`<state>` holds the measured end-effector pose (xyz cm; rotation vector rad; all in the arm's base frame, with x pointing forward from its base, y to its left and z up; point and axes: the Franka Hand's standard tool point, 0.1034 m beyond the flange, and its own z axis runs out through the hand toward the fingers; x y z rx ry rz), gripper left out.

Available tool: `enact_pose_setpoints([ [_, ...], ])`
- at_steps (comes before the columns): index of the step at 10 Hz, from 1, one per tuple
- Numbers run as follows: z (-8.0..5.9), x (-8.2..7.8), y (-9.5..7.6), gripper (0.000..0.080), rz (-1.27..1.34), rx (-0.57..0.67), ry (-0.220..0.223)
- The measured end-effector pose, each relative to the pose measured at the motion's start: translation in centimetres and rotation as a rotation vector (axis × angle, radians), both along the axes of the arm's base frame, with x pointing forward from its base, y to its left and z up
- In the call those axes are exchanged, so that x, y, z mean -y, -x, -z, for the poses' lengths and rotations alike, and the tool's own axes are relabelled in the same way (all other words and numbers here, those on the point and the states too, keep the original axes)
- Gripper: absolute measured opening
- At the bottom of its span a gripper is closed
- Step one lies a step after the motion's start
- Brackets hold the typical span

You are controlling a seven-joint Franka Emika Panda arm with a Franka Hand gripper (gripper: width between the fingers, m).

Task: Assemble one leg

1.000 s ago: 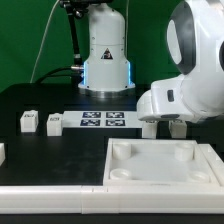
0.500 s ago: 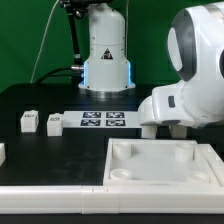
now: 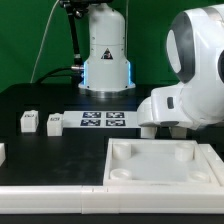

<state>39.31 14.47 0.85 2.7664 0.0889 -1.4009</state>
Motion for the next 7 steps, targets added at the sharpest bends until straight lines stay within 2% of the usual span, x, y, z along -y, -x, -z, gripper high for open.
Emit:
enact_pose_setpoints([
  [1, 0.00, 0.00, 0.00, 0.0410, 0.000, 0.000, 0.000],
  [2, 0.00, 0.00, 0.00, 0.0290, 0.000, 0.000, 0.000],
  [7, 0.00, 0.00, 0.00, 0.0290, 0.000, 0.000, 0.000],
])
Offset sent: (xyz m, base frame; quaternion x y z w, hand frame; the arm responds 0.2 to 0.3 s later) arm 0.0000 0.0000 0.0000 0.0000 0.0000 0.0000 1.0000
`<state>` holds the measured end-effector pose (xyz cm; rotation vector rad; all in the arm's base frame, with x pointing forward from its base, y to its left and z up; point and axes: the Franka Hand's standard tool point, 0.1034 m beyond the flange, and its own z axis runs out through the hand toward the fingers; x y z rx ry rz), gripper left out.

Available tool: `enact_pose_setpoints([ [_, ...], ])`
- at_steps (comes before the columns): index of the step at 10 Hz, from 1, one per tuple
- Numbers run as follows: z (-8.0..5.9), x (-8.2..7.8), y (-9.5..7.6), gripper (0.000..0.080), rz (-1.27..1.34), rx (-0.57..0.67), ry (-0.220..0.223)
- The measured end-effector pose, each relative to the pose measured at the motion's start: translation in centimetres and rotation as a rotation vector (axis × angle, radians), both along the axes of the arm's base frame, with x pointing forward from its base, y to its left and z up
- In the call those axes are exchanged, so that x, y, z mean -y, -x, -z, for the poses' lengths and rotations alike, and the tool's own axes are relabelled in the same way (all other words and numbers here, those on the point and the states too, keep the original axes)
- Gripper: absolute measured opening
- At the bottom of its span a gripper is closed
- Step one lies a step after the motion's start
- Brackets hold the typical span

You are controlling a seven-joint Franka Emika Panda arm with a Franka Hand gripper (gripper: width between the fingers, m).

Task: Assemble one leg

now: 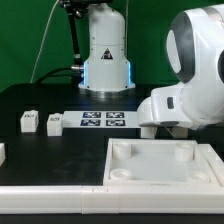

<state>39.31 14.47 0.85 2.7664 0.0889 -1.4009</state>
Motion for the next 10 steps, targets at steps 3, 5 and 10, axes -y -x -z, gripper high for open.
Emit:
enact_pose_setpoints([
  [3, -3.0, 0.5, -1.3, 0.0290, -0.009, -0.003, -0.017],
  [5, -5.2, 0.5, -1.8, 0.0290, -0.013, 0.004, -0.016],
  [10, -3.9, 0.0, -3.8, 0.0290, 0.001, 0.352, -0.064],
])
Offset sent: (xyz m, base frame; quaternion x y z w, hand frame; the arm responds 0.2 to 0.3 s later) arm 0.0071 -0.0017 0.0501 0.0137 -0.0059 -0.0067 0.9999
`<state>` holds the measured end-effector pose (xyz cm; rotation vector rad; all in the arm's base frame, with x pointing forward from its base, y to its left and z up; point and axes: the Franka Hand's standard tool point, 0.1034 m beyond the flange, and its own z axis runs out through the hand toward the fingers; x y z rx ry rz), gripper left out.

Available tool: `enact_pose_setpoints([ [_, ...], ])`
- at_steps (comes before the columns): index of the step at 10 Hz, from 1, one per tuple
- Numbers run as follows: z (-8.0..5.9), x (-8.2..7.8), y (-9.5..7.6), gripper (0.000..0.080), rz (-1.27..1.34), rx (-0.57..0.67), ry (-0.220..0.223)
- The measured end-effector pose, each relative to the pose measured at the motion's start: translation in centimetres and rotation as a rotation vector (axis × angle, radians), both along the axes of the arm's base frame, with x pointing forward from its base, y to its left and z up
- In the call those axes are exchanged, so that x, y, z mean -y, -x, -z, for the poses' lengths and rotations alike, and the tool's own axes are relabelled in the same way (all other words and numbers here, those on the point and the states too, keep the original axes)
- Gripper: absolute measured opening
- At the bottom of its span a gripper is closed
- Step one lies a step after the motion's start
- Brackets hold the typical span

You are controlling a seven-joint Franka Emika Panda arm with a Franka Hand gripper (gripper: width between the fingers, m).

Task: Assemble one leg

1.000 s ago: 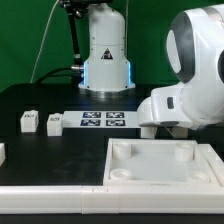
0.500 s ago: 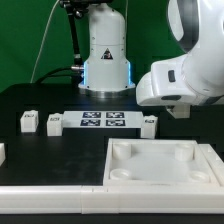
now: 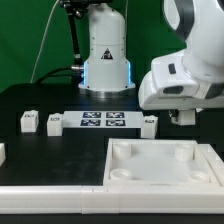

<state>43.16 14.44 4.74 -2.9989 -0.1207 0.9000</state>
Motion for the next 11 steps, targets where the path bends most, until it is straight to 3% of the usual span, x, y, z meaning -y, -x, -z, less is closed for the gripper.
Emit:
enact_pose_setpoints([
  [2, 0.2, 0.4, -1.0, 0.0290, -0.014, 0.188, -0.040],
  [4, -0.3, 0.2, -3.6, 0.0290, -0.040, 0.369, -0.084],
  [5, -1.1, 0.2, -4.2, 0.0290, -0.038, 0.440, -0.091],
  [7, -2.8, 0.4, -3.8, 0.0291, 0.017, 0.510, -0.076],
  [9, -5.2, -0.2, -4.2, 0.0291, 0.036, 0.670, -0.095],
  [11, -5.2, -0.2, -4.8, 0.0291, 0.012, 0.729, -0.114],
])
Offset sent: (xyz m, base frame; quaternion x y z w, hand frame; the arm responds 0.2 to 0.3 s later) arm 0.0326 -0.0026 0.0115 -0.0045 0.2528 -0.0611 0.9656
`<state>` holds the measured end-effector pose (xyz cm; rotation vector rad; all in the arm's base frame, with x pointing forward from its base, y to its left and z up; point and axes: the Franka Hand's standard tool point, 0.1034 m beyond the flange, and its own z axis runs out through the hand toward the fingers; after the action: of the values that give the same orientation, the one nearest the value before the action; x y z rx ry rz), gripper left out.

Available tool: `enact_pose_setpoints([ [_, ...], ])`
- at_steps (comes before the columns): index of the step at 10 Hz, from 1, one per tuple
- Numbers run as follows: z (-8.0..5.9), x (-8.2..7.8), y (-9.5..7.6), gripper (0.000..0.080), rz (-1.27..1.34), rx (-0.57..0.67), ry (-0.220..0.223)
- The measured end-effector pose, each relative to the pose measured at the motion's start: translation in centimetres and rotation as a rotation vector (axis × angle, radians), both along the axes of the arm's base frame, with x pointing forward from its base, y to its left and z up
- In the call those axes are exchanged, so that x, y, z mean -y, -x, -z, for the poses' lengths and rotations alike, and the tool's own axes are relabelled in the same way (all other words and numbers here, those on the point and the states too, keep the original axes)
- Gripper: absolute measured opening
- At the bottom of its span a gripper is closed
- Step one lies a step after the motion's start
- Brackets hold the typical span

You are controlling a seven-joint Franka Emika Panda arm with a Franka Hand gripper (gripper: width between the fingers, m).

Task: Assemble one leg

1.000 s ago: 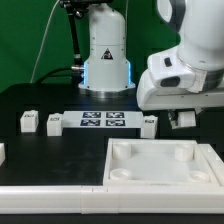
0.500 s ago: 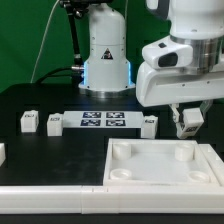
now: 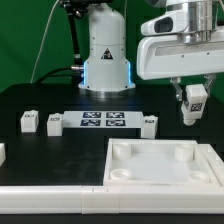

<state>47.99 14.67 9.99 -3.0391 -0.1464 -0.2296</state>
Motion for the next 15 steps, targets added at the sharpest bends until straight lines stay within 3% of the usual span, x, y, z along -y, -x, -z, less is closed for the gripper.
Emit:
enact_pose_setpoints([
  [4, -0.1, 0.2, -0.3, 0.0291, -0.027, 0.002, 0.005],
  [6, -1.4, 1.1, -4.4, 0.0291, -0.062, 0.039, 0.006],
  [10, -0.9, 2.4, -9.7, 0.0291, -0.139, 0.094, 0.018],
  [14, -0.8, 2.3, -9.8, 0.0291, -0.130, 0.141, 0.013],
  [15, -1.1, 2.6, -10.4, 0.0291, -0.138, 0.211, 0.014],
])
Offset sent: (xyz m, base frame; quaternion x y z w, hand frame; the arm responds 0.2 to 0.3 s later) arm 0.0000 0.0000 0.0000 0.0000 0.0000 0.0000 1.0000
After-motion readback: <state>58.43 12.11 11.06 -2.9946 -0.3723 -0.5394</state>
